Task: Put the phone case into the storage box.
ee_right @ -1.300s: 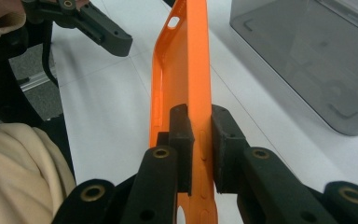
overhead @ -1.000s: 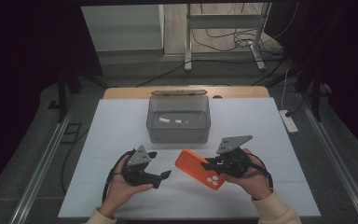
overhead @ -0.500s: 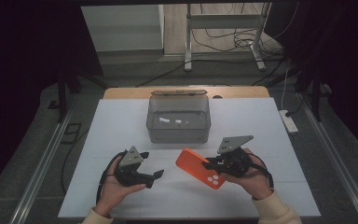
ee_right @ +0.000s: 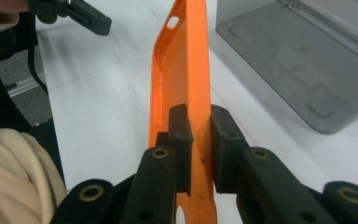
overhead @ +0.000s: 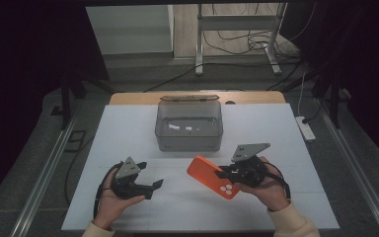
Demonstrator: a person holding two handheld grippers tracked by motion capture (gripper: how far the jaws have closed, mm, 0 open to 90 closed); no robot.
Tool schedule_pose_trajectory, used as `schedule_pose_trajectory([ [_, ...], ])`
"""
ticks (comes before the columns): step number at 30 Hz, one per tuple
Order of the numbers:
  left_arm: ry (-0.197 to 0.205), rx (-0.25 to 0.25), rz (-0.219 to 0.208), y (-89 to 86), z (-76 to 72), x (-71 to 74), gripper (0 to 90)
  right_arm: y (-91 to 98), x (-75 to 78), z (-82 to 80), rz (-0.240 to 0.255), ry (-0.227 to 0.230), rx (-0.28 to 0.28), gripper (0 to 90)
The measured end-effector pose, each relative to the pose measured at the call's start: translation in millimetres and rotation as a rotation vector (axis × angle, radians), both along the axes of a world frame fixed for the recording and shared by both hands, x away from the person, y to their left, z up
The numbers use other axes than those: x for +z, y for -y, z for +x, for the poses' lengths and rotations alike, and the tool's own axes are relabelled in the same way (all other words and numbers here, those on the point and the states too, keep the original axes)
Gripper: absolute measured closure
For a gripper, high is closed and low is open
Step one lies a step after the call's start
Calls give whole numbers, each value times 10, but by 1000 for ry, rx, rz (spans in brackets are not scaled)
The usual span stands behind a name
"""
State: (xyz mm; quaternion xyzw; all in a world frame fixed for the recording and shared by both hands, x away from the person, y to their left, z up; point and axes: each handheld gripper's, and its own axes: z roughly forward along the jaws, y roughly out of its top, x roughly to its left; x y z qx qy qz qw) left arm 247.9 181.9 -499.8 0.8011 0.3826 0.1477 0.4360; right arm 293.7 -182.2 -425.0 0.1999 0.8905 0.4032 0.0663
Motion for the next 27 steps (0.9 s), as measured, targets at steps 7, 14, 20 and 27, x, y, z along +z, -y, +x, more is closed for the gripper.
schedule_pose_trajectory([
  [7, -5, 23, 3, -106, -38, -61, 131, 16, 18, -2, 10, 7, -9, 801],
  [14, -9, 29, 7, -138, -43, -90, 129, 16, 13, 2, 7, 11, -15, 801],
  [20, -7, 26, 13, -133, -41, -96, 127, 26, 28, -1, 12, 9, -31, 801],
  [27, -8, 24, 17, -125, -37, -108, 127, 36, 47, -5, 14, 25, -44, 801],
])
